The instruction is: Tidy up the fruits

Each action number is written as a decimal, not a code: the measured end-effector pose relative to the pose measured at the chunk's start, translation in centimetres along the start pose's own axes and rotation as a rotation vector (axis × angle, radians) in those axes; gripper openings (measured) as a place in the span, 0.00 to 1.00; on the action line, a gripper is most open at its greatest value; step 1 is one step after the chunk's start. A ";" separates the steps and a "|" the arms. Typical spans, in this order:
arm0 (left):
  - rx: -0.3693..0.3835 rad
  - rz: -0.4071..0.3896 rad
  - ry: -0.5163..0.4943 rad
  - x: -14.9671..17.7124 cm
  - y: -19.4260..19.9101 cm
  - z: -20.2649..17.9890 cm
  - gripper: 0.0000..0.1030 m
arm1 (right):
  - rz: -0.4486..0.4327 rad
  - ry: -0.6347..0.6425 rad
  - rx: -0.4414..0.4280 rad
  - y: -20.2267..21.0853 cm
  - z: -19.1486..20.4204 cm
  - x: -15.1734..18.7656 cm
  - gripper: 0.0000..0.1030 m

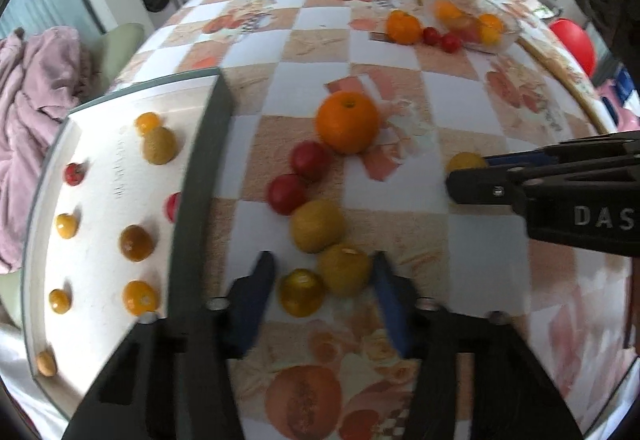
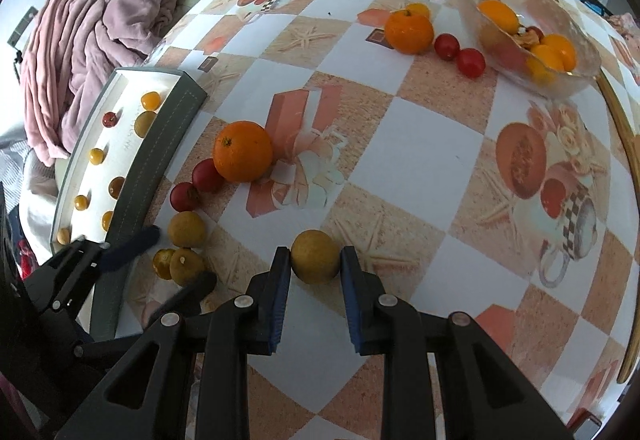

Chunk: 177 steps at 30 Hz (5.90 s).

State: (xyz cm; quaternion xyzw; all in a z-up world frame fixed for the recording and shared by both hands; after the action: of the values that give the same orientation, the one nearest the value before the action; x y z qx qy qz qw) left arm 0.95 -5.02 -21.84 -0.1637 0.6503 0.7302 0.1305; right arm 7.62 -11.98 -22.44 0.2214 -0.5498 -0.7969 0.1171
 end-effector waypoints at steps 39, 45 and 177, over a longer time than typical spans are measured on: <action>0.076 0.055 0.065 2.3 0.8 1.3 0.43 | -0.015 -0.159 -0.051 1.5 -1.6 1.8 0.27; 0.067 0.063 0.047 3.8 1.5 1.1 0.43 | -0.015 -0.157 -0.058 1.6 -1.5 1.9 0.27; -0.107 0.199 0.138 10.3 13.6 16.8 0.99 | 0.086 0.223 0.172 6.2 21.3 4.6 1.00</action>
State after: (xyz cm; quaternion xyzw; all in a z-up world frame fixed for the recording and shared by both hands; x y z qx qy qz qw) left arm -15.07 9.79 -12.03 -0.1552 0.6308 0.7603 0.0035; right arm -7.03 1.29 -11.36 0.2940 -0.6085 -0.7115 0.1924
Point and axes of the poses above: each gripper's, at about its wrist camera, not at the fingertips, and y roughly against the way its jaws point, z to its left, x to its underside, the point moved 9 cm from there along -y, roughly the way its jaws point, and after that the axes turned 9 degrees about -y, right-handed, at the moved point
